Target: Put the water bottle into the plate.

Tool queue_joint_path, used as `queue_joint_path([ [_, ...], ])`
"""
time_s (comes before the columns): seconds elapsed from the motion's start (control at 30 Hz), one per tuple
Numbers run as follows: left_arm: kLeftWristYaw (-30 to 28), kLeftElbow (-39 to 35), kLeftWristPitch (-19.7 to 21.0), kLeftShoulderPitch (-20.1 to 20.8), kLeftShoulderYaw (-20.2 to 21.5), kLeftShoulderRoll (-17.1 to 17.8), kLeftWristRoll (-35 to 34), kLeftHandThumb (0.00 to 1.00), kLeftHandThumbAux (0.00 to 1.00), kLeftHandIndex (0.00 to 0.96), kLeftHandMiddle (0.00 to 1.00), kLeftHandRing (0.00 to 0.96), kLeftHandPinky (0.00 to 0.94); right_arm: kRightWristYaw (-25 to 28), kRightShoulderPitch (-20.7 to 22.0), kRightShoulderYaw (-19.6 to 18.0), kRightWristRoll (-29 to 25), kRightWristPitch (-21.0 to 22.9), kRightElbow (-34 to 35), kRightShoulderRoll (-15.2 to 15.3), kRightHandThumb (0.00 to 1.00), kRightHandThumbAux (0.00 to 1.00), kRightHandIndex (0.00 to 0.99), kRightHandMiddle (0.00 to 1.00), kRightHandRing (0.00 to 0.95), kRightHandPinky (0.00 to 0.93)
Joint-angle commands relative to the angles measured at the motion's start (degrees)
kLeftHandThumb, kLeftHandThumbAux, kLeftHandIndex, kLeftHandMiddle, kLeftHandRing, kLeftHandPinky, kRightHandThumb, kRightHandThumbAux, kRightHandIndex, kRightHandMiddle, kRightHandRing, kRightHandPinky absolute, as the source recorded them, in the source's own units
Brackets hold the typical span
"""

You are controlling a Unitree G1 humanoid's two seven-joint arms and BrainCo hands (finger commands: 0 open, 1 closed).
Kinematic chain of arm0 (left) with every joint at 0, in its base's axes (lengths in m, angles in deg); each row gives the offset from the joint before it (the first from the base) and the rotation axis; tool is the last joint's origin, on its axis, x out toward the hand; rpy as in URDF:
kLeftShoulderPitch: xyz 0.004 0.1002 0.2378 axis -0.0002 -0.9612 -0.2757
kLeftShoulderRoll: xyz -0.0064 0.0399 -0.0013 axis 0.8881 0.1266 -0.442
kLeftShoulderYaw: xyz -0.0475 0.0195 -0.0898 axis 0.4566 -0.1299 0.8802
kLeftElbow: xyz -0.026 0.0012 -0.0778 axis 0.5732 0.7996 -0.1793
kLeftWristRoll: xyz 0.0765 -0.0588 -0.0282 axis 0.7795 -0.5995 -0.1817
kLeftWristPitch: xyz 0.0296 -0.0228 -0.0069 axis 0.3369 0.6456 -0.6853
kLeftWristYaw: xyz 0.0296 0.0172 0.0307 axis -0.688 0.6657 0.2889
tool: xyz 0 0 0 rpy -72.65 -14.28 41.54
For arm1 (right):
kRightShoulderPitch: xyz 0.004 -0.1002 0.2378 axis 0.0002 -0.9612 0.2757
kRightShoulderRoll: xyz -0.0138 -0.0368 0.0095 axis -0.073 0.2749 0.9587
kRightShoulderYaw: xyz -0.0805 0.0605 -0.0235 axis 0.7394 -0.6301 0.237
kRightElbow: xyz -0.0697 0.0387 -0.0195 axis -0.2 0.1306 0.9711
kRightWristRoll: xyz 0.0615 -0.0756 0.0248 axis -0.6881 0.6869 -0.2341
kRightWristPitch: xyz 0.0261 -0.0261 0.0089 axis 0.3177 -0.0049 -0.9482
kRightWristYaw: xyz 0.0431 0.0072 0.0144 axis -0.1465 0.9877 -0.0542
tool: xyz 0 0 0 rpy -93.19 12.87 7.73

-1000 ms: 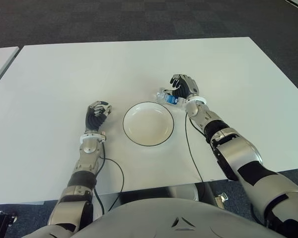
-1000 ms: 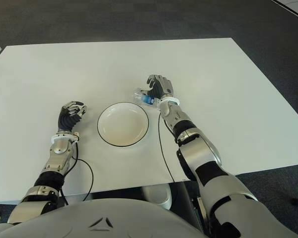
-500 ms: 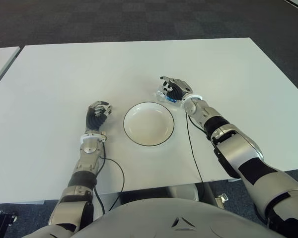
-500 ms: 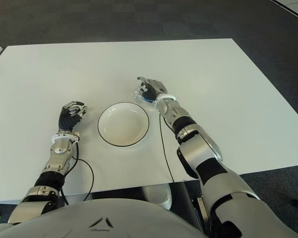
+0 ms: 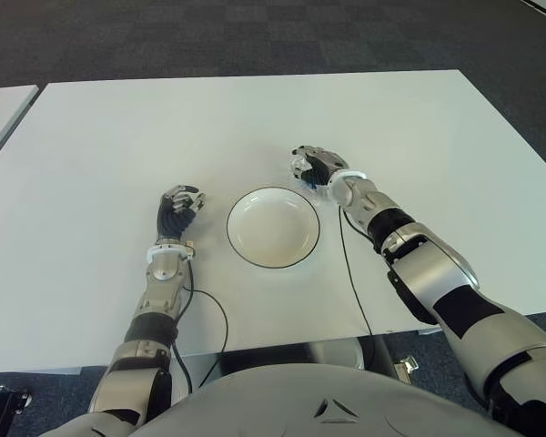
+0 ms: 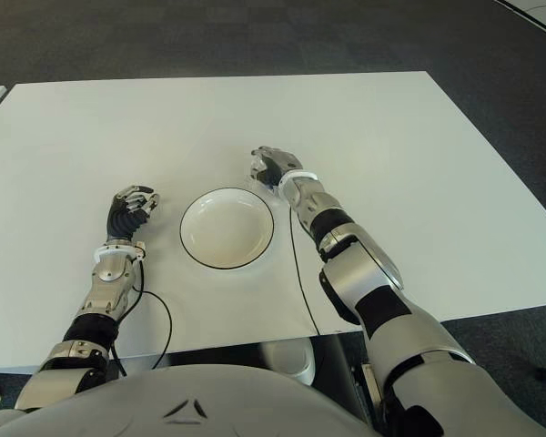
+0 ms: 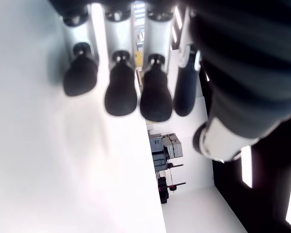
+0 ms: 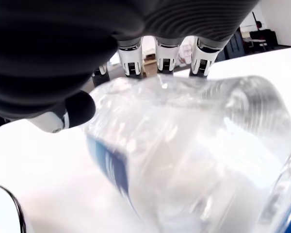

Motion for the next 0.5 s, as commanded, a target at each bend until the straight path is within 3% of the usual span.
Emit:
queue_joint_path([
  [0.03,0.57,2.09,1.41,-0.43,0.16,-0.38,0.37,0.707,0.718,0.439,0.764,0.757,0.763,2.94,-0.38,0.66,0.35,2.47,-1.65,-1.17,0.560,0.308,0.000,0.000,0.000,0.000],
  [0.5,0.71,1.08,3.00,-0.55,0.32,-0.57,0.13,0.706,0.719,0.439,0.762,0.754,0.760,6.91,1.02,3.24,2.26,6.17,-4.90,-3.05,0.610,0.302,0.000,0.000,0.000,0.000],
])
